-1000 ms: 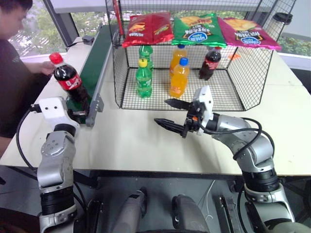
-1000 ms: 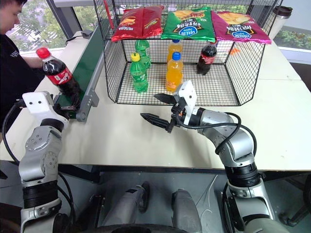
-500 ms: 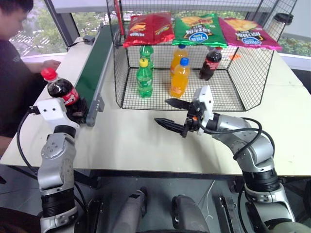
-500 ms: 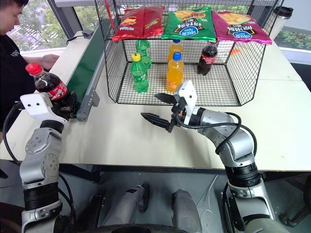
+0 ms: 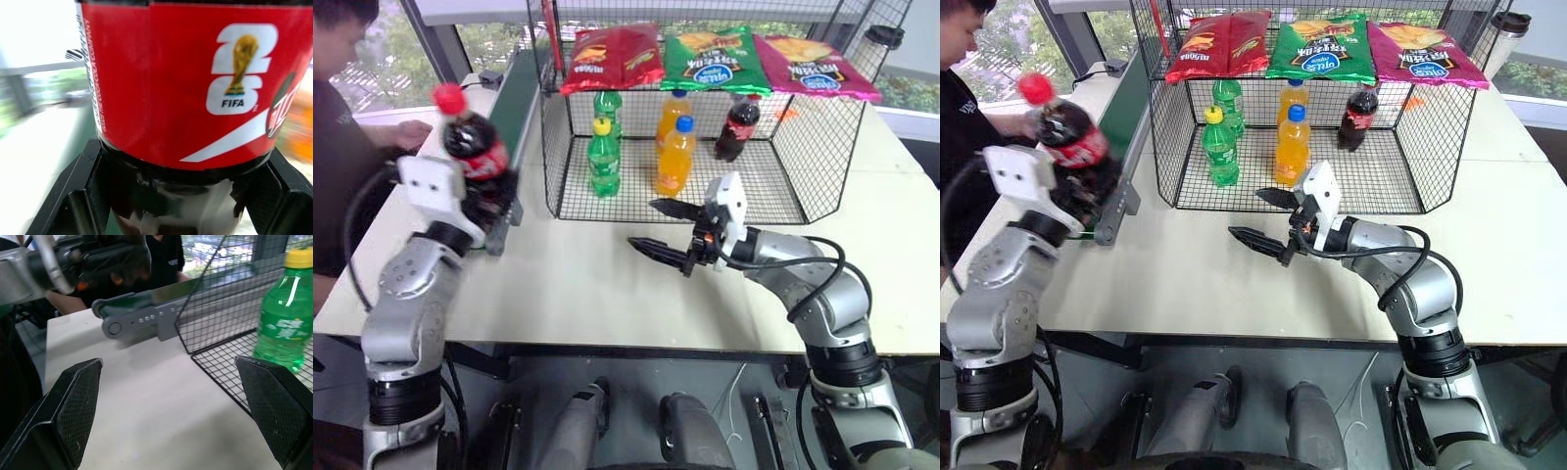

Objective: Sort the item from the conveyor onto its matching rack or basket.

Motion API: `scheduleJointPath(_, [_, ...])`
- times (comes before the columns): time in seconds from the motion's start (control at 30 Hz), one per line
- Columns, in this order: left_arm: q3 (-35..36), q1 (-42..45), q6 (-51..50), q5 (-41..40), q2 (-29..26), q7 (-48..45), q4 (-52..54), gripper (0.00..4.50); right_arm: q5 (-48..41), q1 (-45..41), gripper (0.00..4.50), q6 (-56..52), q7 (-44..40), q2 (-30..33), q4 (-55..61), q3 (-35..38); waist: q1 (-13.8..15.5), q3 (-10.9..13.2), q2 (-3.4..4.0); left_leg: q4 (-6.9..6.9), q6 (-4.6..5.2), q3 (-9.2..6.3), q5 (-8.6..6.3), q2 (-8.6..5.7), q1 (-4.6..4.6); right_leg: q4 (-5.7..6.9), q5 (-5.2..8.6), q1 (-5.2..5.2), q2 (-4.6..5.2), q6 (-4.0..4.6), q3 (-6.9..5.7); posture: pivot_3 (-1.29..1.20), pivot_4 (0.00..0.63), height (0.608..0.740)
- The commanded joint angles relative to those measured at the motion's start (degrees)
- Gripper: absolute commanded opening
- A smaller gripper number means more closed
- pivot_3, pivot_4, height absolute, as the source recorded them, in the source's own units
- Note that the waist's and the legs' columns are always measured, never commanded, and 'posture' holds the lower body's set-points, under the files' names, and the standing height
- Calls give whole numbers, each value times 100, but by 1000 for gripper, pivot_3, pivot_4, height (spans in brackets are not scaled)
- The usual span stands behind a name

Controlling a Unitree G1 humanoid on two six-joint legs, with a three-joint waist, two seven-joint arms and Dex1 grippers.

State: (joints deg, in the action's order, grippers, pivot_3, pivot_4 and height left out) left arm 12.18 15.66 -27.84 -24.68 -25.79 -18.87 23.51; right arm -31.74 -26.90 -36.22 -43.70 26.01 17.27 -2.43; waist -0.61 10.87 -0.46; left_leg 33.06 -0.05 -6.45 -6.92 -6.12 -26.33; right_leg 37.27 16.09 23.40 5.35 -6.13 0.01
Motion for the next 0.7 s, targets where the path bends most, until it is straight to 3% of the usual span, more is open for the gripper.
scheduleJointPath(0.03, [-329, 136, 37, -135, -147, -470, 368, 2884, -140, -165, 4500, -38, 50, 116, 122, 297, -2, 0, 0, -1, 0, -2, 0, 2, 0, 1, 0, 1, -1, 0, 0, 0, 150, 738])
scheduleJointPath(0.37, [-1814, 624, 544, 199, 94, -1747, -311, 2884, -606, -228, 4500, -433, 91, 363, 580, 584, 15, 1, 1, -3, 2, -1, 0, 0, -5, -8, 0, 1, 4, 2, 1, 0, 150, 738])
scheduleJointPath(0.7, [-2425, 1167, 1162, 488, 623, -2519, -1400, 2884, -857, -560, 4500, -592, 318, 367, 817, 619, 11, 1, 2, -2, 3, -3, 1, 1, -7, -6, 0, 3, 3, 1, -1, 0, 150, 738])
